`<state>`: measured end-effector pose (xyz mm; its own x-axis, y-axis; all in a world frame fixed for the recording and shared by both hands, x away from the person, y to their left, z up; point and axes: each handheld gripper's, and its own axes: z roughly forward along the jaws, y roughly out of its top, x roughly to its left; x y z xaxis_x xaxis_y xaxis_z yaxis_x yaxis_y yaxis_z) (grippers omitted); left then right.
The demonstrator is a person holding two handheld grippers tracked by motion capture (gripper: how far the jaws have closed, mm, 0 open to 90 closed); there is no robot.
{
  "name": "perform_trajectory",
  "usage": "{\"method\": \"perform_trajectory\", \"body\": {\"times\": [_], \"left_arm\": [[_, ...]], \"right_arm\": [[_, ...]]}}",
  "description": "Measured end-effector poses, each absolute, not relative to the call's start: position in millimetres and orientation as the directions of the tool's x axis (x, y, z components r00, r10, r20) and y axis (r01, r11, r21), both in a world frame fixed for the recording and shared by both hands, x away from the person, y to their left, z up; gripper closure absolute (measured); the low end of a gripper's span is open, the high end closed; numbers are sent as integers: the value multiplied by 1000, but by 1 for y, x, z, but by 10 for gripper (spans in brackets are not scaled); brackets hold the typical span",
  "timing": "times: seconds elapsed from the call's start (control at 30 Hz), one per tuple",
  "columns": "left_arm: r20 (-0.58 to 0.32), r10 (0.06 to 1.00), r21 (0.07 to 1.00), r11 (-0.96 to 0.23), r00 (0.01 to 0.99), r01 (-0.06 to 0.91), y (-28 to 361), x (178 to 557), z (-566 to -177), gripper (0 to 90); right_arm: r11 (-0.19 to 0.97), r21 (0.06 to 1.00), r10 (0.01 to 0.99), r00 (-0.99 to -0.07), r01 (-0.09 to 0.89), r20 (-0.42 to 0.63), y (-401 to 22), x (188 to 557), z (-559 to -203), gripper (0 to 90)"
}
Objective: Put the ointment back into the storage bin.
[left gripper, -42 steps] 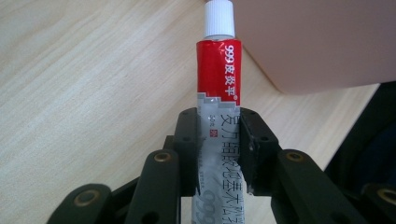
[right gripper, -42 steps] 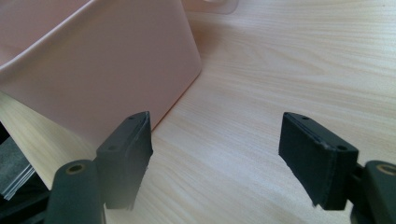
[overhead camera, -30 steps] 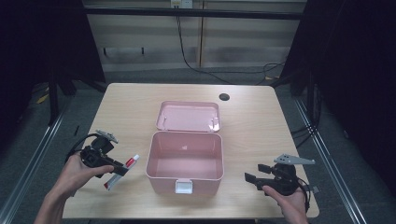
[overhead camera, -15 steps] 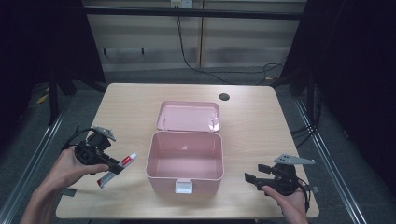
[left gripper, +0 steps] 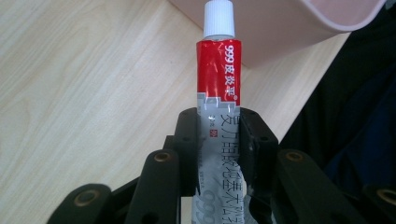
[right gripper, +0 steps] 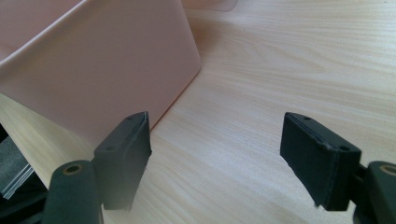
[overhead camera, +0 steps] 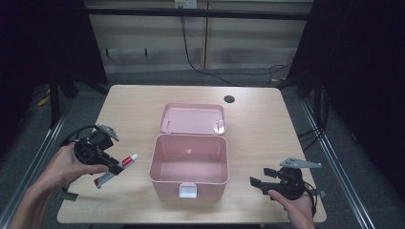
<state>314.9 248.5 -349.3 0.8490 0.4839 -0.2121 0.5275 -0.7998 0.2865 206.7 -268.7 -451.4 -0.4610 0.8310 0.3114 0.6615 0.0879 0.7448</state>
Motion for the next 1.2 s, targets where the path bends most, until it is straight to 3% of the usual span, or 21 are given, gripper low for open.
{"method": "perform_trajectory", "body": {"times": [0.63, 1.2], "left_arm": [[-204, 371, 301, -857, 906, 419, 209, 314, -312, 708], [-188, 335, 305, -874, 923, 379, 168, 319, -299, 709]], "right_arm": [[84, 745, 829, -461, 662, 316, -269, 207, -451, 243], [83, 745, 829, -461, 662, 318, -269, 206, -451, 241]]}}
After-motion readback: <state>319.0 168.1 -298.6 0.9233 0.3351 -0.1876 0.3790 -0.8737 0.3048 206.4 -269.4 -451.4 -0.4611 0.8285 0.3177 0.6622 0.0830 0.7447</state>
